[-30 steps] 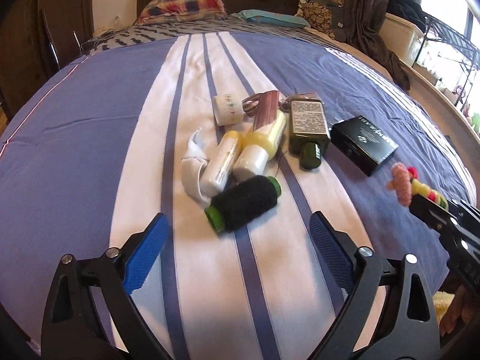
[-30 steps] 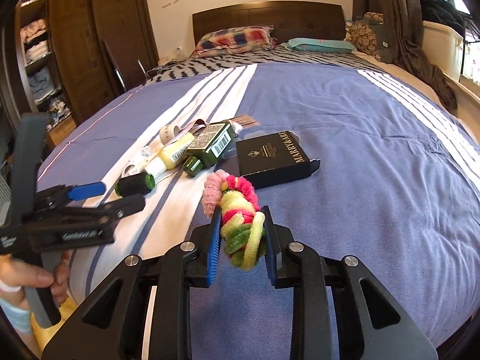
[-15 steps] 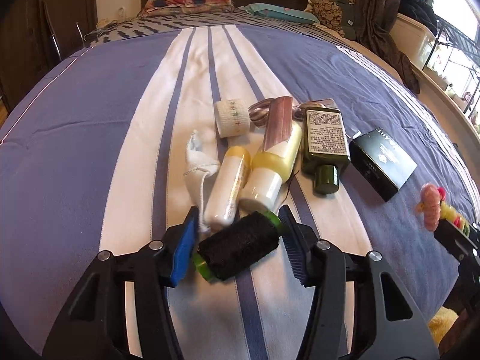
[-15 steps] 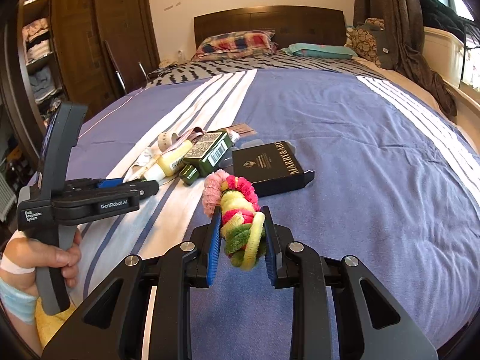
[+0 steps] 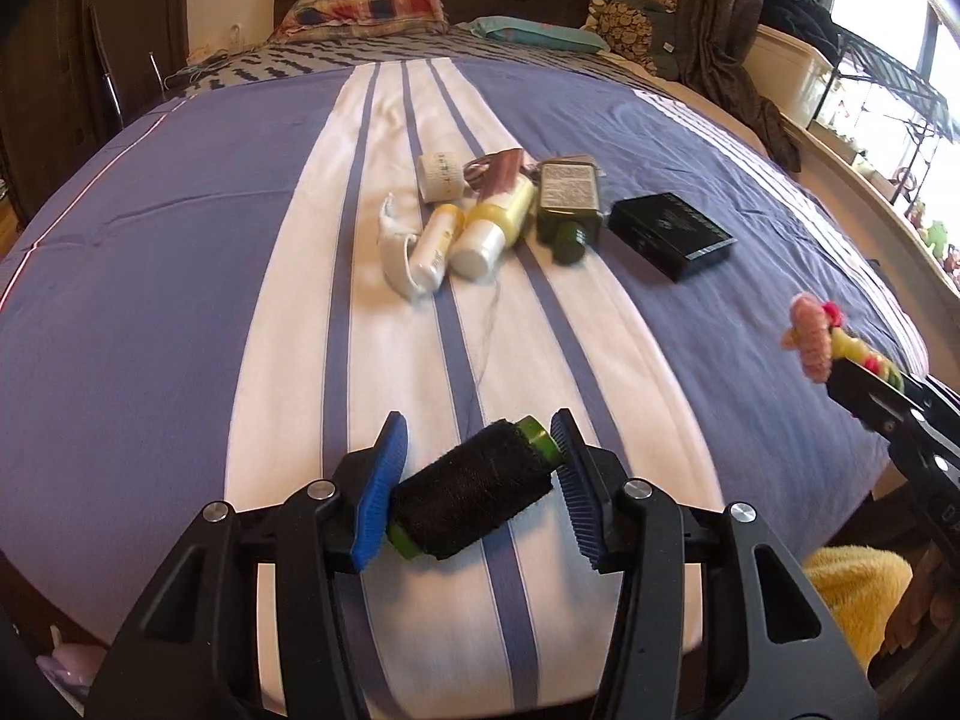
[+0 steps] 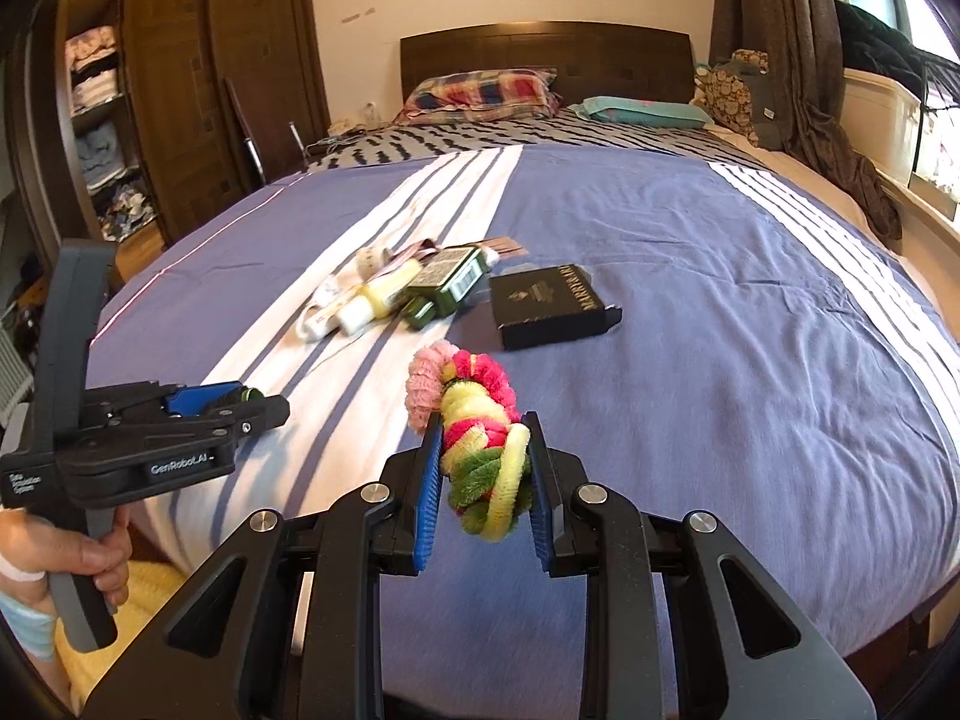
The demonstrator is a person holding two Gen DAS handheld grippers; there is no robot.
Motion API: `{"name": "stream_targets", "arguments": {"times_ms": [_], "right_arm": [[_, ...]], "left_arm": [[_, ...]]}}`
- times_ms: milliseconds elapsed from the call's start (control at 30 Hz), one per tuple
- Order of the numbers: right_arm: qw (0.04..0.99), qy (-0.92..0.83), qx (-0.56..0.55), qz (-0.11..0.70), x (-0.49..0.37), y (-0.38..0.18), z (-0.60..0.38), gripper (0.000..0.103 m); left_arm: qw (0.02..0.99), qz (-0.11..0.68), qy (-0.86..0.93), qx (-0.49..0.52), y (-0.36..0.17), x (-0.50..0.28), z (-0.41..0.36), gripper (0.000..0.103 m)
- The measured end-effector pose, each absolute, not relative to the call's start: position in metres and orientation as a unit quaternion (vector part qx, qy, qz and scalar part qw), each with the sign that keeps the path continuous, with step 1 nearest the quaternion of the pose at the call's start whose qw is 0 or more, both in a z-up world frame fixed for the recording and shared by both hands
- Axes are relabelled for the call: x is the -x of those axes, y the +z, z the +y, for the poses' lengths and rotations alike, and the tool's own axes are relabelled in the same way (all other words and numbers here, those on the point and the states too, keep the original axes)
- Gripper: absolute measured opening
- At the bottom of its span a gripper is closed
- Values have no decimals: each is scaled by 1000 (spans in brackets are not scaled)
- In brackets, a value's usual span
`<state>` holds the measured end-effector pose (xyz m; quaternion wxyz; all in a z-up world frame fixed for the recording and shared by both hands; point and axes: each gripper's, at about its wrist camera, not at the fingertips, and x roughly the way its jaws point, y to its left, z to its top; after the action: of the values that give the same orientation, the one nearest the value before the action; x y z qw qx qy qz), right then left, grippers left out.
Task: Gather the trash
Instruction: 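Grasp the black thread spool with the left tool while the right holds the hair ties, then lower both tools to the bin and release the spool and hair ties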
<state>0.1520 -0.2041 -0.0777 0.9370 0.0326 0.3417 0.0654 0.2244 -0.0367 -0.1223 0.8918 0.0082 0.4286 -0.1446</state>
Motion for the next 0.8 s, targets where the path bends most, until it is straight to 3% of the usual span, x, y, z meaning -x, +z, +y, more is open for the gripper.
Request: {"name": "stream_targets", "arguments": {"times_ms": [400,800], "right_arm": [[933,80,-33,350,-66,-81,-188,26],[900,90,-36,424,-23,-143,-183,26]], "left_arm": [[904,388,-179,-22,-96,-109,-30,47],[875,441,-196,-40,-150,-54,-36,47]]}}
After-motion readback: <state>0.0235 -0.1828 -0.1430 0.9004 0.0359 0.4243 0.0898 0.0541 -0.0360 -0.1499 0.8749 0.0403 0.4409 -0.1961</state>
